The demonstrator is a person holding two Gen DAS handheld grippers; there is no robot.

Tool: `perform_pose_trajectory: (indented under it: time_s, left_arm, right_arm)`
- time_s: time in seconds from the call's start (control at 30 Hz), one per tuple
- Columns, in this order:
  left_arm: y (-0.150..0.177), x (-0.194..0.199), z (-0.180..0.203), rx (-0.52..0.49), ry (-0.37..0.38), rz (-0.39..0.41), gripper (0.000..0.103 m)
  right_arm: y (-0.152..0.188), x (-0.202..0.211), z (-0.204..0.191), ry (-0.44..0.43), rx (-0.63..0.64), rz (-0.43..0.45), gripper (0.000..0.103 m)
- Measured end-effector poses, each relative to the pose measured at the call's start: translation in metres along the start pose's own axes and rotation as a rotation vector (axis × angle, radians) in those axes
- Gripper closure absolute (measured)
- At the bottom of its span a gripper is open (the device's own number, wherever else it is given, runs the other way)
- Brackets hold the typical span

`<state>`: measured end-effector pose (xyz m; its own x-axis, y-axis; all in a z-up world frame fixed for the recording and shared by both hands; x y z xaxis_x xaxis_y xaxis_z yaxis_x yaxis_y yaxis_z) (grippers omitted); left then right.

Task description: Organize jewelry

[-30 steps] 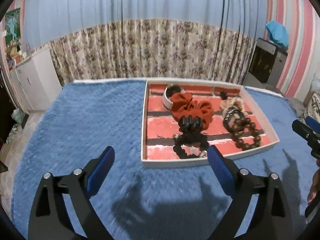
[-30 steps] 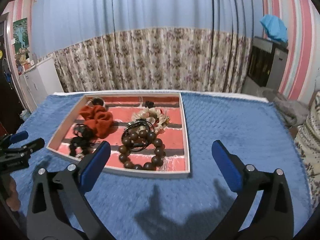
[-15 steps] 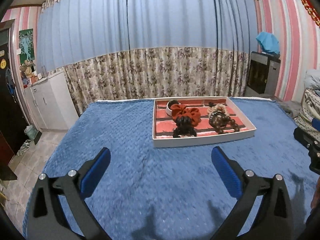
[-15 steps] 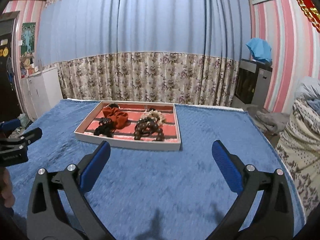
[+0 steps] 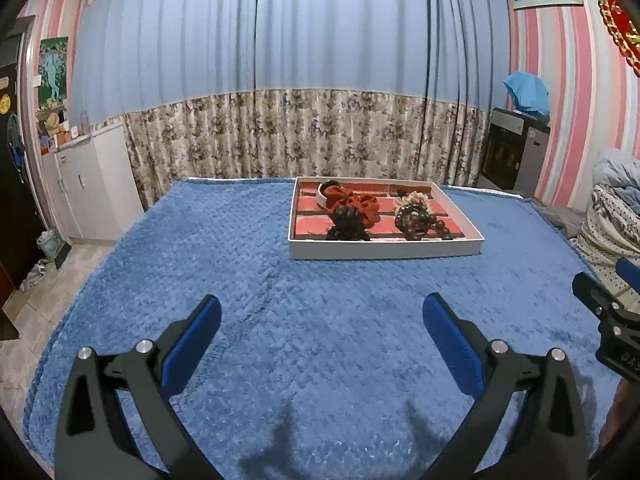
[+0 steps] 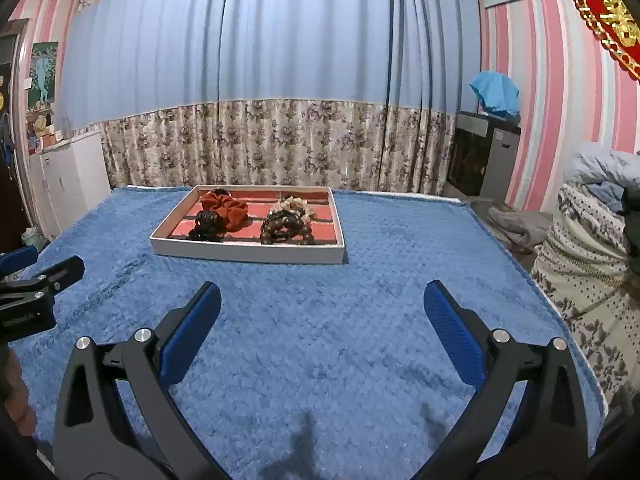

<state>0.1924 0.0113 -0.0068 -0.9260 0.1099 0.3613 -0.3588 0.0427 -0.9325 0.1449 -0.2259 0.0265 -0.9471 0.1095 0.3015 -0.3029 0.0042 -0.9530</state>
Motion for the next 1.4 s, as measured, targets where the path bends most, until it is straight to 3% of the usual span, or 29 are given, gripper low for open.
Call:
perform_pose_trajectory:
  time_s: [0.73,1.4]
  left_arm:
    - [-0.002,0.011,0.006,-0.009,0.000,0.044,0.005]
    - [-0.004,0.010,0.000,0.015,0.000,0.040,0.005]
  right_arm:
    - [-0.007,0.005,0.000,0.057,0.028,0.063,0.004]
    - [-0.009,0.005,0.000,0.058,0.027,0.071,0.004]
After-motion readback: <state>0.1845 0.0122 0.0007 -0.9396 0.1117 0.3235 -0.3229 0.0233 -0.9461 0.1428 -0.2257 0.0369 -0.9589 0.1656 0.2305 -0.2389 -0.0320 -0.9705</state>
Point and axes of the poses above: each gripper's, at about its wrist camera, not at the fingertips, and x roughly against the way its jaws point, z to its right, y to its underside, the point moved 7 cm from there along -x, roughly the way its jaws point, and after that the axes turned 11 degrees about z, right-handed, at the moved point
